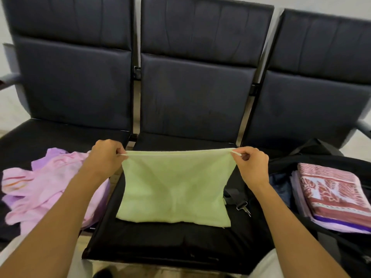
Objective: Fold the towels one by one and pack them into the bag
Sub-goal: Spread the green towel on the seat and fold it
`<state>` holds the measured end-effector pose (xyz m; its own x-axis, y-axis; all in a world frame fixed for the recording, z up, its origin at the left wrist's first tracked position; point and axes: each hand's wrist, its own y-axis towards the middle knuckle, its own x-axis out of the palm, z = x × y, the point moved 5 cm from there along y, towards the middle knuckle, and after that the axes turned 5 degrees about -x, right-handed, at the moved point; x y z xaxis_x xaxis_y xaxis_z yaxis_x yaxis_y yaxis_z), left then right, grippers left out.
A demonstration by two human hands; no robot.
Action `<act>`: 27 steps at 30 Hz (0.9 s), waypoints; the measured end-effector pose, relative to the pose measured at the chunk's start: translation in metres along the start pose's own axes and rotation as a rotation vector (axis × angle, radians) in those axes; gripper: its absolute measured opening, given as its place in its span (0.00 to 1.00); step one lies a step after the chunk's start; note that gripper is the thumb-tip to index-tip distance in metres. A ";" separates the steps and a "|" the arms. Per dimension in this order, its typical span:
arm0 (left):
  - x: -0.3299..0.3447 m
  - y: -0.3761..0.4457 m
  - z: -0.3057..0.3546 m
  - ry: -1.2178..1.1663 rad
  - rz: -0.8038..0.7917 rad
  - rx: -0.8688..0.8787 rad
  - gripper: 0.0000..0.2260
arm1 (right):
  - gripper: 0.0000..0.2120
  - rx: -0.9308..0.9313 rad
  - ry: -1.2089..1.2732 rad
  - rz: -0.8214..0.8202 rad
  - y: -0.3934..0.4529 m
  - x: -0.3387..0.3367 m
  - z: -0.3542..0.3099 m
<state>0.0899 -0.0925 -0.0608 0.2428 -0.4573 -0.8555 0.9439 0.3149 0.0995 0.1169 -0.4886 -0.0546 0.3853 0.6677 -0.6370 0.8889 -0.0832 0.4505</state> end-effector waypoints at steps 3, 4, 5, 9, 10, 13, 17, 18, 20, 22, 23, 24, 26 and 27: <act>-0.005 -0.007 -0.003 0.021 0.038 0.023 0.03 | 0.05 0.039 0.043 0.026 -0.008 -0.005 -0.005; -0.007 -0.009 -0.004 0.026 0.052 0.031 0.03 | 0.05 0.043 0.048 0.029 -0.010 -0.006 -0.007; -0.008 -0.010 -0.004 0.028 0.057 0.035 0.03 | 0.05 0.038 0.046 0.021 -0.012 -0.006 -0.009; -0.012 -0.008 -0.002 0.031 0.034 0.001 0.03 | 0.05 0.026 0.032 -0.020 -0.013 -0.002 -0.005; -0.012 -0.008 -0.001 0.028 0.027 -0.006 0.03 | 0.06 0.038 0.041 -0.012 -0.012 -0.002 -0.003; -0.013 -0.004 0.000 0.015 0.024 0.007 0.04 | 0.08 0.084 0.099 0.024 -0.007 0.001 0.003; -0.018 -0.003 0.001 -0.022 0.065 0.032 0.10 | 0.09 0.091 0.138 0.060 0.000 0.004 0.004; -0.020 -0.002 0.003 -0.022 0.086 0.047 0.09 | 0.10 0.073 0.135 0.070 0.002 0.006 0.003; -0.023 -0.002 0.010 -0.029 0.113 0.092 0.05 | 0.09 0.023 0.112 0.093 0.005 0.007 0.000; -0.022 0.000 0.013 -0.010 0.117 0.126 0.04 | 0.10 -0.015 0.056 0.093 0.007 0.008 -0.002; -0.022 0.001 0.014 0.011 0.116 0.135 0.04 | 0.10 -0.024 0.019 0.083 0.007 0.009 -0.004; -0.020 0.002 0.014 0.031 0.119 0.141 0.03 | 0.09 -0.031 -0.016 0.071 0.007 0.010 -0.005; -0.019 0.003 0.014 0.041 0.125 0.142 0.05 | 0.09 -0.027 -0.039 0.044 0.005 0.013 -0.006; -0.019 0.002 0.014 0.026 0.128 0.140 0.05 | 0.09 -0.014 -0.023 0.029 0.004 0.015 -0.004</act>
<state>0.0909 -0.0952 -0.0374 0.3583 -0.3990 -0.8440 0.9282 0.2493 0.2762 0.1254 -0.4758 -0.0592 0.4161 0.6483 -0.6376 0.8739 -0.0913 0.4775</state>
